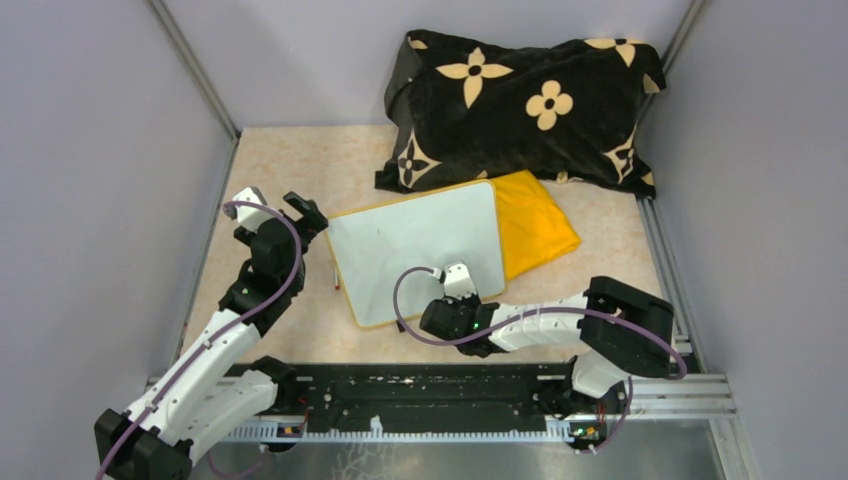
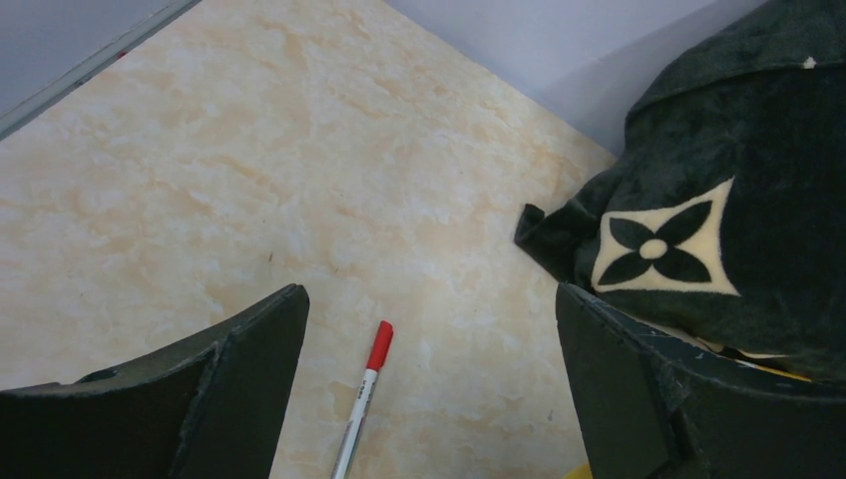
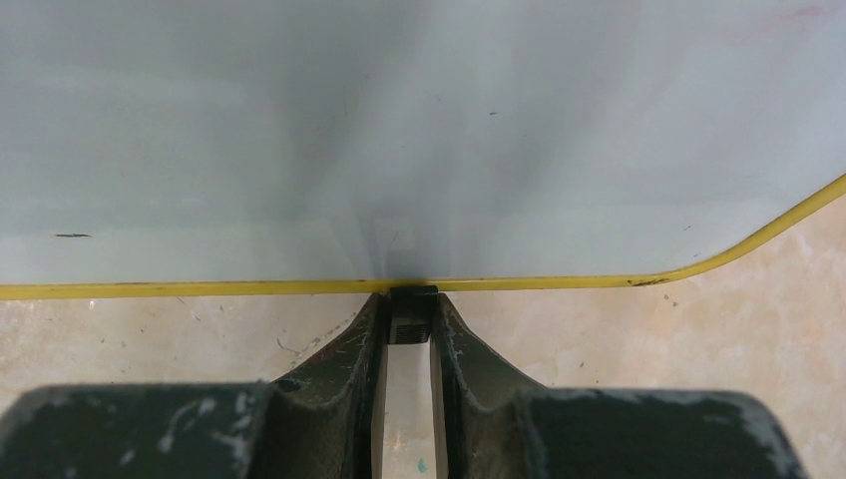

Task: Write a sentence on the whiteboard
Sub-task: Move the whiteboard stand to the center of the board.

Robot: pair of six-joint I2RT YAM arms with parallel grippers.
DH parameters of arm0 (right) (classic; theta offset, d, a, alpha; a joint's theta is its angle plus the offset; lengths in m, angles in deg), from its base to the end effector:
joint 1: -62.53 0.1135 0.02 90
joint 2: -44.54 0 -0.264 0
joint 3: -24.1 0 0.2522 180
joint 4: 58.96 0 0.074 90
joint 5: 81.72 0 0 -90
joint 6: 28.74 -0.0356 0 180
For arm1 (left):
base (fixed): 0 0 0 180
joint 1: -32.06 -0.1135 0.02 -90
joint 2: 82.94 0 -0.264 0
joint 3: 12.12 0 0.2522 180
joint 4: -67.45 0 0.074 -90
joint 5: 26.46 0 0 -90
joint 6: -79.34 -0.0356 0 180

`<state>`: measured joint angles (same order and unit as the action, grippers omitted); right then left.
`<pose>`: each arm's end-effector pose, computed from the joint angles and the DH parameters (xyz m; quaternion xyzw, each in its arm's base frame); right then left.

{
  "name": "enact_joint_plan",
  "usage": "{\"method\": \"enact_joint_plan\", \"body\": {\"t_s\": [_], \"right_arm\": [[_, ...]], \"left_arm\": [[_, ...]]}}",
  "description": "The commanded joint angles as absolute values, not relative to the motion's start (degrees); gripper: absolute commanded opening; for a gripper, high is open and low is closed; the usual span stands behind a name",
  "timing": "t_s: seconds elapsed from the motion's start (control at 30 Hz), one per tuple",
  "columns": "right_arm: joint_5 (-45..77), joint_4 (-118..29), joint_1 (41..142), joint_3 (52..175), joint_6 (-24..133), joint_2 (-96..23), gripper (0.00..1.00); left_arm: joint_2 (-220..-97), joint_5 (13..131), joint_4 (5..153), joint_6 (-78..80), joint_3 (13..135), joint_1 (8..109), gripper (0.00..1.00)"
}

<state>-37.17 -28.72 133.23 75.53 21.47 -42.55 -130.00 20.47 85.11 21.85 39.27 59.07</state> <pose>0.1072 0.2294 0.1398 -0.1626 0.8909 -0.0572 0.4202 0.1794 -0.0642 0.3027 -0.2624 0.7179 -0.0364 0.6438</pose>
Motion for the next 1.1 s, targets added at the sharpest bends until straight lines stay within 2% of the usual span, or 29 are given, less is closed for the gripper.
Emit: {"method": "enact_joint_plan", "body": {"t_s": [0.0,0.3,0.47,0.6,0.77,0.9,1.07], "right_arm": [[-29.3,-28.1,133.1,75.4,22.8,-44.7,0.00],[-29.0,-27.6,133.1,75.0,22.3,-43.6,0.00],[-28.3,-27.2,133.1,74.4,22.1,-40.7,0.16],[-27.8,-26.7,133.3,73.8,21.7,-37.2,0.33],[-27.3,-25.7,133.9,73.3,22.4,-31.6,0.48],[-27.0,-22.9,134.5,73.7,23.3,-26.3,0.57],[-23.8,-21.2,135.7,74.1,25.5,-17.7,0.62]], "left_arm": [[-129.1,19.0,84.5,21.3,39.0,59.4,0.99],[-128.5,18.0,84.7,21.2,39.1,59.4,0.99],[-127.5,17.0,84.9,21.2,39.1,59.4,0.99],[-127.4,16.3,85.2,21.2,39.2,59.5,0.99],[-127.4,15.0,85.5,21.0,39.4,59.7,0.99],[-127.4,13.7,85.5,20.4,39.3,59.8,0.99],[-127.6,11.6,85.5,19.0,39.3,59.9,0.99]]}}
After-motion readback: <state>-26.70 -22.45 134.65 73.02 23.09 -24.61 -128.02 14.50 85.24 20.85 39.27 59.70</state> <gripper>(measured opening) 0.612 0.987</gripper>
